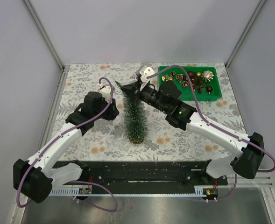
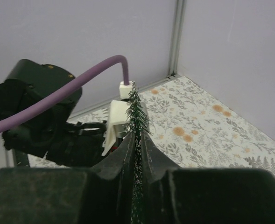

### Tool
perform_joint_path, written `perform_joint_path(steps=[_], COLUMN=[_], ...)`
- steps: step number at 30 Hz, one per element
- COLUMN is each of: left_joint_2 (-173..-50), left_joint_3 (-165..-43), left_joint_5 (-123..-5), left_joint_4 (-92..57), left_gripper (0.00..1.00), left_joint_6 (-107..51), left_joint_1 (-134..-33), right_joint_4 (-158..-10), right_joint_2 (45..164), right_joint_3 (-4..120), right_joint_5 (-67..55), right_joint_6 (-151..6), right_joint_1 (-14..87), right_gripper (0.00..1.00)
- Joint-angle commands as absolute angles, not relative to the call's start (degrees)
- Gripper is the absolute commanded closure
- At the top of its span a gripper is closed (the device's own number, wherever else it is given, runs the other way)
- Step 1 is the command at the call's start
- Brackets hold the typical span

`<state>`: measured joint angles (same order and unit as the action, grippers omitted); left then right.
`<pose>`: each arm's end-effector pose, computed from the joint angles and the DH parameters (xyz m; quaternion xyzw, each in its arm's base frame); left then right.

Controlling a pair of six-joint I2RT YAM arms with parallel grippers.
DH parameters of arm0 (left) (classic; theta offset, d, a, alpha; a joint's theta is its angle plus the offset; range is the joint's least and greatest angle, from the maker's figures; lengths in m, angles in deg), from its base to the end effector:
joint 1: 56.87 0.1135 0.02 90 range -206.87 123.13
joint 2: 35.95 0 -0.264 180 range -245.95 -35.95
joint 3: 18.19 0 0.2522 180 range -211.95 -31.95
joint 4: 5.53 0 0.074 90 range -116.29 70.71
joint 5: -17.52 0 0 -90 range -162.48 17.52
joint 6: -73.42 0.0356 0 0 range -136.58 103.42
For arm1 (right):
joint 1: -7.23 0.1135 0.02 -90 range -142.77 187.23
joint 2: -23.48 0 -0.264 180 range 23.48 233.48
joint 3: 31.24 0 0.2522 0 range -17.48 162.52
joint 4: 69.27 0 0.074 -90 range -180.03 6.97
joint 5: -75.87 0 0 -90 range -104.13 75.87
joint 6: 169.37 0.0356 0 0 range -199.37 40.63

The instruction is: Decorate the small christmas tree

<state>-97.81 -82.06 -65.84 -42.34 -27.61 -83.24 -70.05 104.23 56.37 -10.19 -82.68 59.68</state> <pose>0.2108 -0.1091 0.2927 0.1447 0.8732 -0.1969 0.4216 0.2034 0.2686 0.4158 -0.3351 0.5787 0.3299 0.6663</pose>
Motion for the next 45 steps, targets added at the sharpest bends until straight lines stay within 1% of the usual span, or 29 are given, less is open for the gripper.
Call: perform_joint_path(steps=[1,6,8,14,17,19,22,25,27,28,29,30,33,36,38,42,43,45], left_joint_2=[-96.68,-99.13,-100.28,-103.7,-105.64,-106.78,-107.4,-106.88,-105.91,-105.21,-104.68,-104.16,-103.19,-104.41,-105.73,-111.78,-112.93,-112.33], left_joint_3=[-81.26,-82.92,-83.98,-89.07,-91.97,-93.82,-95.23,-94.71,-93.57,-93.13,-92.95,-93.56,-97.15,-105.4,-110.94,-122.89,-124.57,-123.8], left_joint_5=[-62.81,-59.83,-57.54,-43.49,-40.93,-40.22,-39.17,-37.67,-37.41,-37.49,-37.5,-38.02,-41.88,-48.02,-51.37,-57.88,-59.19,-60.87], left_joint_4=[-37.14,-34.59,-33.71,-28.26,-25.88,-25.88,-25.7,-25.7,-25.79,-25.79,-26.14,-26.75,-30.52,-39.03,-43.61,-58.89,-61.36,-62.0], left_gripper=[0.67,0.62,0.57,0.57,0.56,0.52,0.49,0.39,0.29,0.23,0.11,0.01,0.01,0.01,0.01,0.01,0.01,0.01], left_joint_6=[-29.67,-33.01,-33.89,-34.15,-35.39,-35.48,-35.82,-36.44,-36.88,-37.06,-36.97,-36.62,-34.87,-32.49,-31.35,-29.34,-28.72,-28.1], left_joint_1=[-82.01,-80.08,-79.37,-79.63,-79.63,-79.64,-79.72,-79.72,-79.72,-79.64,-79.63,-79.63,-78.85,-77.36,-76.21,-75.07,-74.8,-74.19], right_joint_4=[-63.35,-59.92,-59.56,-59.21,-59.56,-60.35,-61.75,-63.25,-64.21,-64.57,-65.0,-65.44,-66.85,-68.25,-70.01,-69.06,-68.53,-67.3], right_joint_2=[99.86,97.57,96.96,96.6,97.04,97.13,96.96,96.78,96.69,96.6,96.6,96.43,96.34,96.78,97.74,97.4,97.22,96.69], right_joint_3=[53.28,50.29,49.67,48.53,48.44,48.7,49.14,49.76,50.11,50.28,50.37,50.72,50.99,51.78,53.09,51.7,51.17,50.47], right_joint_5=[-2.89,-0.6,-0.16,1.07,0.9,0.2,-0.94,-2.52,-3.76,-4.37,-4.9,-5.69,-9.38,-12.71,-18.24,-20.54,-21.59,-24.14], right_joint_6=[-76.75,-73.4,-72.78,-72.78,-73.57,-74.88,-76.73,-78.57,-79.11,-80.76,-81.21,-81.91,-83.06,-84.12,-83.6,-84.55,-84.91,-85.78], right_joint_1=[59.44,59.53,59.62,60.32,60.84,61.55,62.43,62.95,63.31,63.31,63.39,63.4,63.4,63.48,63.4,63.4,63.48,63.57], right_gripper=[0.9,0.92,0.92,0.92,0.93,0.93,0.93,0.94,0.94,0.94,0.95,0.96,0.96,0.93,0.93,0.9,0.9,0.89])
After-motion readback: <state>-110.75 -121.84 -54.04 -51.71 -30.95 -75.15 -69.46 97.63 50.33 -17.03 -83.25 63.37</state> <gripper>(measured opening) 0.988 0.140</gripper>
